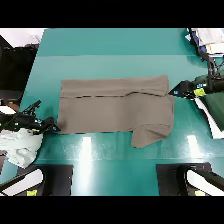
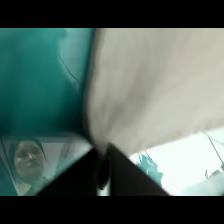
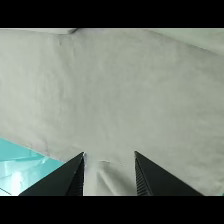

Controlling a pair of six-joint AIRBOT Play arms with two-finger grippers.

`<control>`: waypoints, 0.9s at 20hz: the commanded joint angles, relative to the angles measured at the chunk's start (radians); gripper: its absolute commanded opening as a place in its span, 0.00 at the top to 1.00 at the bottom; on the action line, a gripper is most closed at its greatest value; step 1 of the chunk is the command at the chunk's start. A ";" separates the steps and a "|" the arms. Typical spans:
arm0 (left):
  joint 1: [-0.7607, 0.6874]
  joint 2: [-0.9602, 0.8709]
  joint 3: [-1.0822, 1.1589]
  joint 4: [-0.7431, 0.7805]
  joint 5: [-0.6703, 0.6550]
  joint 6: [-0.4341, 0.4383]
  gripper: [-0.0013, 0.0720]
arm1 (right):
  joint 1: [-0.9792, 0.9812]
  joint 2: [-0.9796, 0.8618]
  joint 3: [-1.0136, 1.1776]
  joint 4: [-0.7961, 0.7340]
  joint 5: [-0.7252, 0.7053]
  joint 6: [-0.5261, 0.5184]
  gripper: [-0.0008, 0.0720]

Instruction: Fold the shirts.

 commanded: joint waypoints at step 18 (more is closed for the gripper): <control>0.000 0.115 0.157 -0.060 -0.101 0.024 0.95 | -0.208 0.179 -0.688 0.086 -0.053 0.053 0.48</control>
